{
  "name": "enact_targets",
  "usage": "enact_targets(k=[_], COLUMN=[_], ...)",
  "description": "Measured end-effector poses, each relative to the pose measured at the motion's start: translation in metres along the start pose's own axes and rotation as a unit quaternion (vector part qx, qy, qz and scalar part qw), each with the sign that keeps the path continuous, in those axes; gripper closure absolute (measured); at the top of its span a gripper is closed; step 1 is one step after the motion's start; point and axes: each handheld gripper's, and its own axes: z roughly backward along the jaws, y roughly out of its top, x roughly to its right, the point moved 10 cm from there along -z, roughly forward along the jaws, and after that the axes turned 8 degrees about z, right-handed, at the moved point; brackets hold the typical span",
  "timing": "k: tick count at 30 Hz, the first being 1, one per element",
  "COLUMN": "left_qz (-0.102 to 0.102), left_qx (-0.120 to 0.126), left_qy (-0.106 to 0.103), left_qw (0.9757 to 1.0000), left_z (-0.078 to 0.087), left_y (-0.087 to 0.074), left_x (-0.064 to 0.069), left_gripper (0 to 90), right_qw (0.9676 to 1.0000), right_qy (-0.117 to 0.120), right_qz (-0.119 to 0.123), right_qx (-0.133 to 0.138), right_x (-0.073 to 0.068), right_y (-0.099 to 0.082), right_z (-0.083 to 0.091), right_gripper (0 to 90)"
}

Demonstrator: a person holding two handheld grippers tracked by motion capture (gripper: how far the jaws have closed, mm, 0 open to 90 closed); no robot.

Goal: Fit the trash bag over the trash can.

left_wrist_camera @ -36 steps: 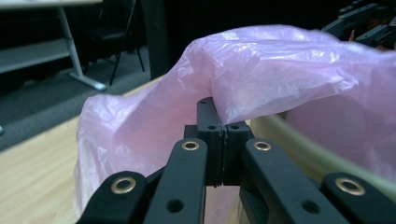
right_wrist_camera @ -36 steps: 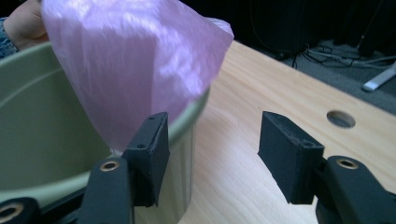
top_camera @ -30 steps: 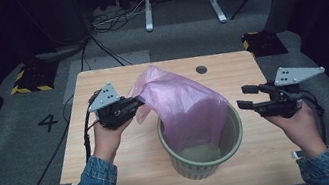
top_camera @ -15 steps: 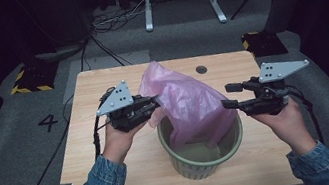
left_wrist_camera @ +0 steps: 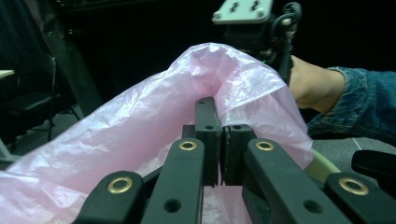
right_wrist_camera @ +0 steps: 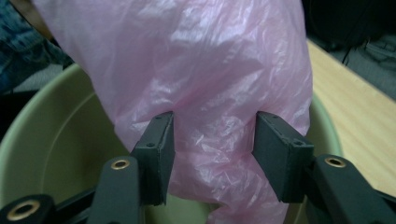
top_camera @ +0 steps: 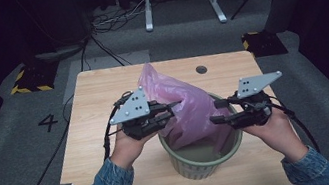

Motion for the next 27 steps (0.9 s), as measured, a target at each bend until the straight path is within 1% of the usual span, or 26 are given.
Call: enact_targets(k=[2, 5, 7, 9, 12, 15, 17, 18, 20, 22, 23, 24, 25, 26, 27], left_qz=[-0.002, -0.006, -0.009, -0.009, 0.005, 0.017, 0.017, 0.018, 0.017, 0.014, 0.013, 0.013, 0.011, 0.009, 0.009], left_qx=[-0.004, -0.015, -0.026, -0.043, -0.062, -0.069, -0.076, -0.080, -0.088, -0.092, -0.094, -0.094, -0.095, -0.095, -0.095], left_qy=[-0.006, -0.011, -0.013, -0.013, -0.013, -0.020, -0.022, -0.022, -0.021, -0.023, -0.023, -0.025, -0.025, -0.024, -0.021], left_qw=[1.0000, 0.9998, 0.9995, 0.9990, 0.9980, 0.9973, 0.9967, 0.9964, 0.9957, 0.9954, 0.9953, 0.9952, 0.9951, 0.9951, 0.9952], left_z=[-0.005, -0.012, -0.017, -0.020, -0.022, -0.024, -0.025, -0.026, -0.029, -0.030, -0.031, -0.031, -0.031, -0.030, -0.030], left_y=[0.000, -0.002, -0.005, -0.010, -0.017, -0.021, -0.023, -0.024, -0.025, -0.026, -0.026, -0.026, -0.026, -0.026, -0.026], left_x=[0.004, 0.008, 0.010, 0.010, 0.008, 0.007, 0.007, 0.008, 0.008, 0.009, 0.010, 0.011, 0.011, 0.012, 0.012], left_gripper=[87.3, 87.2, 87.2, 87.2, 87.2, 87.2, 87.2, 87.2, 87.1, 86.7, 86.5, 86.3, 85.8, 85.2, 84.2], right_qw=[0.9999, 0.9998, 0.9997, 0.9996, 0.9998, 0.9996, 0.9987, 0.9985, 0.9976, 0.9970, 0.9969, 0.9969, 0.9971, 0.9971, 0.9967], right_qy=[0.002, 0.012, 0.016, 0.016, 0.014, 0.009, 0.009, 0.010, 0.014, 0.021, 0.020, 0.017, 0.016, 0.015, 0.017], right_qz=[-0.002, 0.002, 0.008, 0.012, 0.011, 0.016, 0.022, 0.021, 0.029, 0.040, 0.047, 0.053, 0.058, 0.064, 0.068], right_qx=[-0.011, -0.016, -0.019, -0.020, -0.003, 0.023, 0.044, 0.049, 0.062, 0.063, 0.061, 0.055, 0.046, 0.039, 0.039], right_x=[-0.001, -0.006, -0.011, -0.013, -0.014, -0.015, -0.016, -0.017, -0.020, -0.026, -0.028, -0.030, -0.031, -0.033, -0.035], right_y=[-0.001, 0.000, 0.000, 0.000, 0.005, 0.015, 0.024, 0.028, 0.038, 0.046, 0.049, 0.051, 0.053, 0.055, 0.057], right_z=[-0.003, -0.006, -0.007, -0.005, 0.004, 0.018, 0.026, 0.028, 0.031, 0.030, 0.028, 0.025, 0.023, 0.020, 0.019], right_gripper=[48.0, 47.7, 47.1, 46.5, 45.7, 43.9, 42.7, 42.1, 41.4, 40.7, 40.7, 41.7, 45.5, 52.0, 59.3])
